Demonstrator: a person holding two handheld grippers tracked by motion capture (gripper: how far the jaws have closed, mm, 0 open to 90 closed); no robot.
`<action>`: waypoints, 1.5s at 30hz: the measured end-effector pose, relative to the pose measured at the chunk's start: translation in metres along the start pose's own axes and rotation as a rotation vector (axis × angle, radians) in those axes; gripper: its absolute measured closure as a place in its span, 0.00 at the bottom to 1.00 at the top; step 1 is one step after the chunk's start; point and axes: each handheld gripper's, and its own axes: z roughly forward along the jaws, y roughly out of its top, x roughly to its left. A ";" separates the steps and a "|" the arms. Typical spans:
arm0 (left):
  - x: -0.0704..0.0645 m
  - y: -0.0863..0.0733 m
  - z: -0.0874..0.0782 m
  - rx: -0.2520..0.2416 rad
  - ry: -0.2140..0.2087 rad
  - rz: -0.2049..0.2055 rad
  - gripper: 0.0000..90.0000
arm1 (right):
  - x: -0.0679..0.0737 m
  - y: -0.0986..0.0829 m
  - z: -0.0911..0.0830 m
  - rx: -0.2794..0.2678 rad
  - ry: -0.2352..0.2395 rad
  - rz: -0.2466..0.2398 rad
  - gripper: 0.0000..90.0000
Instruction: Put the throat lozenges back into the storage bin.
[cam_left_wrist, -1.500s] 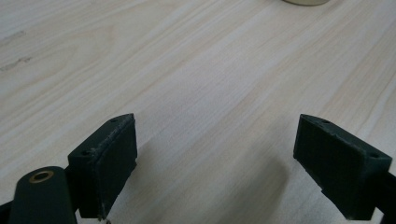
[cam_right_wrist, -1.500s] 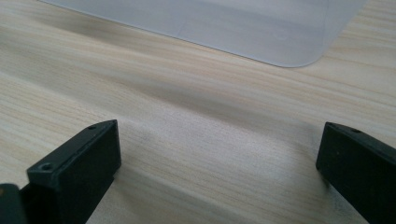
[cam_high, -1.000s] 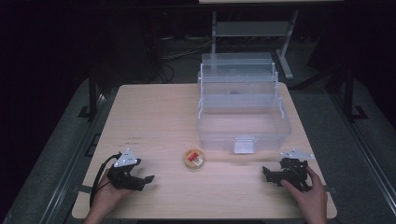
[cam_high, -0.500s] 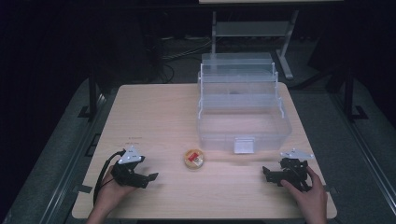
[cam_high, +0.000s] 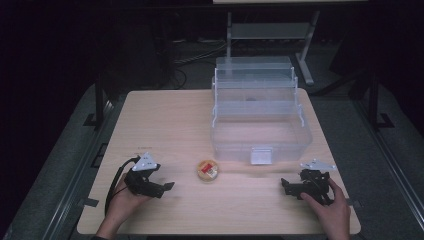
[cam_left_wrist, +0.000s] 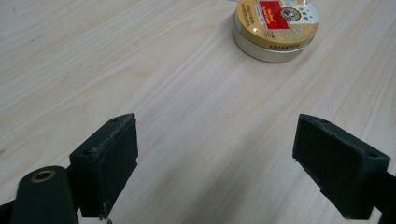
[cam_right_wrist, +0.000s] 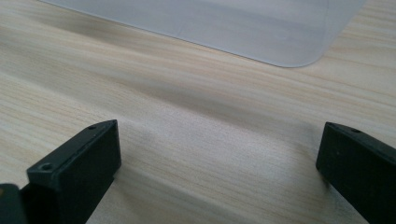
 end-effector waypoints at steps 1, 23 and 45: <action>0.000 0.001 0.000 -0.001 -0.002 0.001 0.15 | 0.000 0.000 0.000 0.000 0.000 0.000 0.00; -0.001 0.027 0.012 -0.008 -0.036 0.023 0.15 | 0.000 0.000 0.000 0.000 0.000 0.000 0.00; -0.006 0.050 0.025 -0.001 -0.065 0.054 0.15 | 0.000 0.000 0.000 0.000 0.000 -0.001 0.00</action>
